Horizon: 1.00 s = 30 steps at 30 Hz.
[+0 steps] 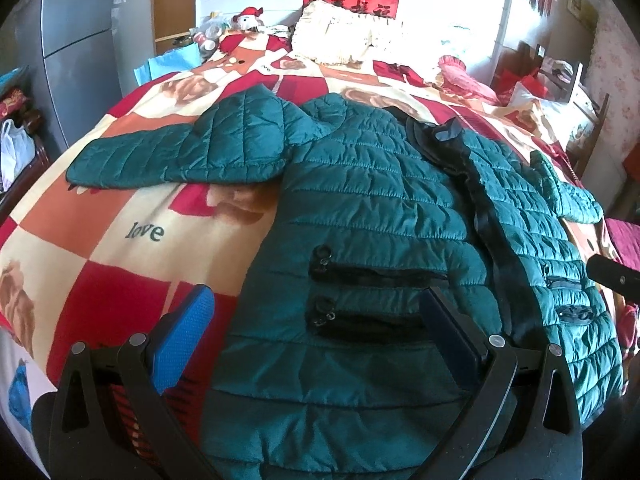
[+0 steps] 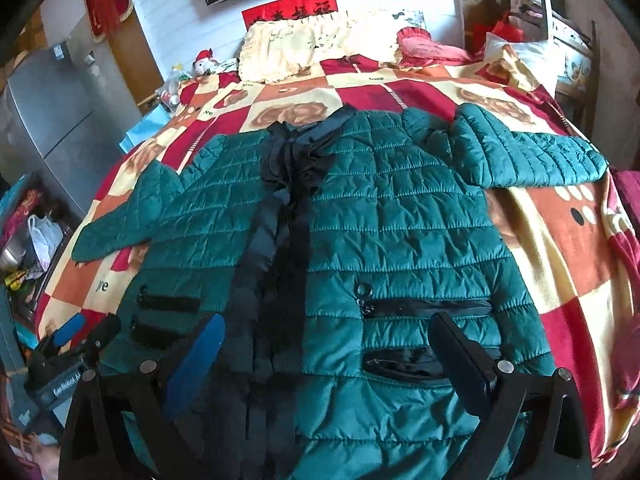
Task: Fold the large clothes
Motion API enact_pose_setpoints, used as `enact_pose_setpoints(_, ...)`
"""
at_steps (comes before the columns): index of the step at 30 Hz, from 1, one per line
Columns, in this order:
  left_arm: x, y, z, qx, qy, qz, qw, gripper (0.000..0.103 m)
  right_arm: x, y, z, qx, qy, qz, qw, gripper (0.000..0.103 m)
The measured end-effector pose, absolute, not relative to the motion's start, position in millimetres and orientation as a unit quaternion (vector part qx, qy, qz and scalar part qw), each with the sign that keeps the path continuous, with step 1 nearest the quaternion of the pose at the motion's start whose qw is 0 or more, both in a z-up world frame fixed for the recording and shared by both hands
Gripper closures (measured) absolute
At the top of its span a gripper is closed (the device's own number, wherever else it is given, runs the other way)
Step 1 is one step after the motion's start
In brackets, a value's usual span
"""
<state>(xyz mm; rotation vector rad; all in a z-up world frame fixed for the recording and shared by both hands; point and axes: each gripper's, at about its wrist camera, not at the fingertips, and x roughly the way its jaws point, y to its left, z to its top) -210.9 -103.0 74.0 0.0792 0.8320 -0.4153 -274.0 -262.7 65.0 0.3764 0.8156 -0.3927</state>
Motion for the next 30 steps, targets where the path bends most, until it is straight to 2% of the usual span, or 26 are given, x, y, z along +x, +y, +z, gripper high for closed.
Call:
enact_pose_setpoints(5, -211, -103, 74, 0.035, 0.402, -0.201, 0.893, 0.0, -270, -263, 65, 0.175, 0.389, -0.196, 0.883, 0.002)
enact_pose_setpoints(13, -207, -105, 73, 0.037, 0.407, -0.196, 0.891, 0.0, -265, -268, 57, 0.179, 0.403, -0.193, 0.876, 0.012)
enact_pose_setpoints(20, -205, -107, 72, 0.035, 0.404, -0.199, 0.892, 0.0, -263, -274, 54, 0.189, 0.412, -0.191, 0.871, 0.014)
enact_pose_setpoints(22, -205, -107, 72, 0.034, 0.404, -0.199, 0.892, 0.0, -262, -276, 53, 0.194, 0.416, -0.186, 0.869, 0.018)
enact_pose_setpoints(30, -203, -109, 72, 0.034, 0.407, -0.198, 0.891, 0.001, -256, -276, 49, 0.196, 0.431, -0.17, 0.864, 0.019)
